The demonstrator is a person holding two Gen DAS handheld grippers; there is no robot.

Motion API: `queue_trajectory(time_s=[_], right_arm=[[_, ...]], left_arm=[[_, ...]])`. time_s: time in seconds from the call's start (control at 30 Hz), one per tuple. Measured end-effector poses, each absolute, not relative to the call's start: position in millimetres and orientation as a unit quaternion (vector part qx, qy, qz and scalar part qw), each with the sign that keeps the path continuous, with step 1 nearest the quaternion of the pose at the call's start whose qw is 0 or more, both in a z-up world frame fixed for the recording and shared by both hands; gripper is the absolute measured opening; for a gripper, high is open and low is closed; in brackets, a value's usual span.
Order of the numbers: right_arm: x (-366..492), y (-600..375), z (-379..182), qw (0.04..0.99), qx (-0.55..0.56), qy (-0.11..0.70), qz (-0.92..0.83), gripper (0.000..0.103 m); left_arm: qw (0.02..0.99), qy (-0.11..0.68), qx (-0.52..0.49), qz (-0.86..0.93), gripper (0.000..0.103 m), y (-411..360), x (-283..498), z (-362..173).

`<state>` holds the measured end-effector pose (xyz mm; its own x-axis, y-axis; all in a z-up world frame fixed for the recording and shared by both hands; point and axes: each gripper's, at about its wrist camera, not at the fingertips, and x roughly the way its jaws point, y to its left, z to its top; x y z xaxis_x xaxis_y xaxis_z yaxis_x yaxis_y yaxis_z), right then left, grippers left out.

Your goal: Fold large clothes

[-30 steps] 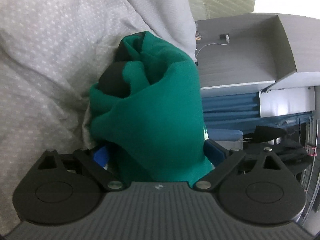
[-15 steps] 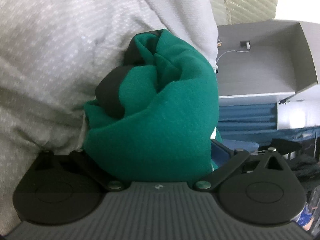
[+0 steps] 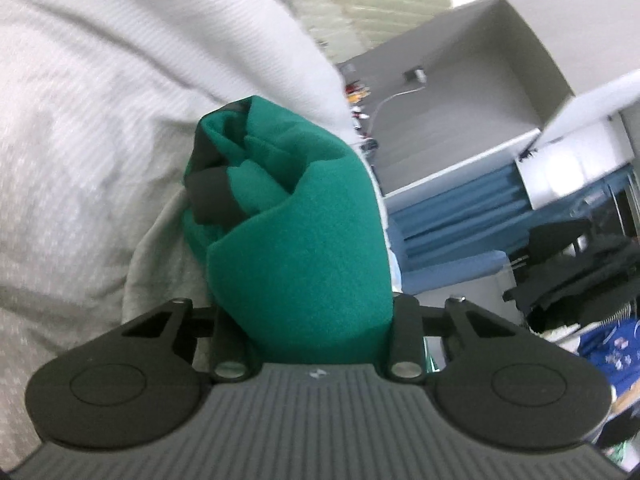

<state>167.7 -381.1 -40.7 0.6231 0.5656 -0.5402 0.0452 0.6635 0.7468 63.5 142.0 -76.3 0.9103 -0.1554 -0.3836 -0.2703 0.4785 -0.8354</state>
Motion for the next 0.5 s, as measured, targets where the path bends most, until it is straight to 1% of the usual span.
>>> queue_trajectory(time_s=[0.07, 0.23, 0.5], right_arm=[[160.0, -385.7, -32.8, 0.821, 0.385, 0.385, 0.173, 0.035], [135.7, -396.8, -7.0, 0.831, 0.389, 0.338, 0.208, 0.034], [95.7, -436.4, 47.0, 0.840, 0.389, 0.297, 0.235, 0.034]], left_arm=[[0.841, 0.194, -0.505, 0.023, 0.038, 141.4, 56.3, -70.7], [0.847, 0.157, -0.507, -0.006, 0.037, 141.5, 32.3, -55.4], [0.864, 0.118, -0.487, -0.055, 0.037, 120.0, 1.1, 5.5]])
